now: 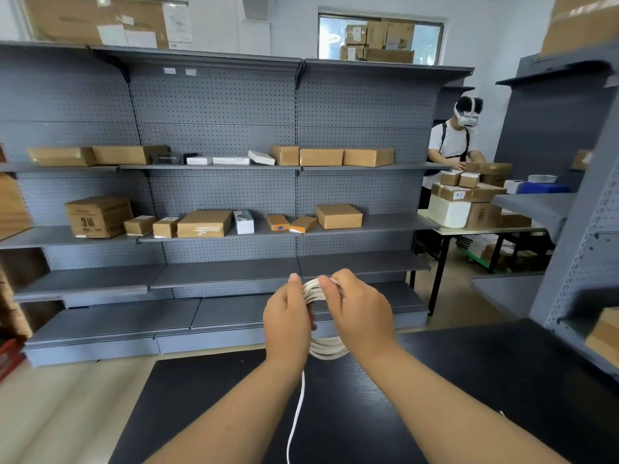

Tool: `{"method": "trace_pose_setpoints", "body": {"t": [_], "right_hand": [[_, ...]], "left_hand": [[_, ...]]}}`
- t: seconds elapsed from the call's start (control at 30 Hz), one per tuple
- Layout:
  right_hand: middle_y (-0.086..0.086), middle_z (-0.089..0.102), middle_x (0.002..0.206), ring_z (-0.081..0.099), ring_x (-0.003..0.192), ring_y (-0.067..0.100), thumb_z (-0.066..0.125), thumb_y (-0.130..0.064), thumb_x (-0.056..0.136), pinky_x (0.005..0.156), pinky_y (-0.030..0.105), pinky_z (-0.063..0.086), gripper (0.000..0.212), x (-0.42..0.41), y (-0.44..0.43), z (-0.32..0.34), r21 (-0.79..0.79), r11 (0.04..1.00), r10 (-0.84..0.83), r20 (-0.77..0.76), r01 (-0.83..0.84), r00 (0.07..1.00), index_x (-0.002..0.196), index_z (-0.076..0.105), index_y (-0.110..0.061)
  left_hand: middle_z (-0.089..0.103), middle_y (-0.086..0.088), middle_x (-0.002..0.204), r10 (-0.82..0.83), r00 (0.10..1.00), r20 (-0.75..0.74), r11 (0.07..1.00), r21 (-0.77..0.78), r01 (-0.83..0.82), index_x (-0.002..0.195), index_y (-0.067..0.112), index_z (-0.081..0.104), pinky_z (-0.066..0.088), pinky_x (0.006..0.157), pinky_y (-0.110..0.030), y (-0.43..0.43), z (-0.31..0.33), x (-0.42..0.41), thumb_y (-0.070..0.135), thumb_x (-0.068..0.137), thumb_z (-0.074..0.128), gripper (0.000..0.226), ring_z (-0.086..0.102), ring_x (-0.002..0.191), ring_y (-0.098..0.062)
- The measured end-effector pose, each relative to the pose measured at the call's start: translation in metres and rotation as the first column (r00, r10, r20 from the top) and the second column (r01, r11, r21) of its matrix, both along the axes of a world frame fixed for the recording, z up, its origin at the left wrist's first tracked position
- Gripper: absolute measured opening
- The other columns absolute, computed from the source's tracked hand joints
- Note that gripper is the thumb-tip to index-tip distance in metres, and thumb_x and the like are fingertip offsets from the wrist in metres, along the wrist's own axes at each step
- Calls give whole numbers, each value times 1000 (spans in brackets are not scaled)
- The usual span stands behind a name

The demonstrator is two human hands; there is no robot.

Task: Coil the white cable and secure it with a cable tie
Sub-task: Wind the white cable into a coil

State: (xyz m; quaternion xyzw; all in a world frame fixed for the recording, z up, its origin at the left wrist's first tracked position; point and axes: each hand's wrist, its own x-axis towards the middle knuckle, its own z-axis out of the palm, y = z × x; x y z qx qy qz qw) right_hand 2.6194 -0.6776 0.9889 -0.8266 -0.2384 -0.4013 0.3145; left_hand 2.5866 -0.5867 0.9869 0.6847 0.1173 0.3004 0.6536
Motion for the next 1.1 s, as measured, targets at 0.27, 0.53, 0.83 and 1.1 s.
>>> {"method": "trace_pose_setpoints", "body": {"t": [0.27,0.53,0.83,1.1], "right_hand": [[-1,49,58,45,62,23,34,-40,96,59,36,37,41,-6,1,6,251,967,140,-352,-51,925,59,34,-20],[-7,33,48,36,54,22,41,-33,96,54,34,29,47,-6,1,6,248,967,126,-266,-59,956,53,26,-25],[-3,37,47,34,50,16,40,-41,94,53,35,29,49,-2,0,10,317,948,105,-306,-3,946,52,30,-18],[-1,49,55,47,60,21,36,-38,97,57,35,36,47,-4,1,10,339,941,172,-431,-18,886,56,43,-15]], "left_hand": [[29,2,51,33,998,60,916,397,-54,56,15,26,21,51,-30,4,15,0,25,98,34,44,26,52,-13],[33,2,48,-15,1000,27,856,517,-1,53,15,29,22,49,-29,1,14,2,22,98,35,46,31,49,-14],[47,-7,56,-17,1000,-12,970,241,19,63,5,44,40,54,-31,-2,0,3,36,95,37,45,45,53,-18],[36,2,47,35,999,15,815,578,-37,54,17,34,25,49,-29,2,9,3,31,95,42,44,34,48,-14]]}}
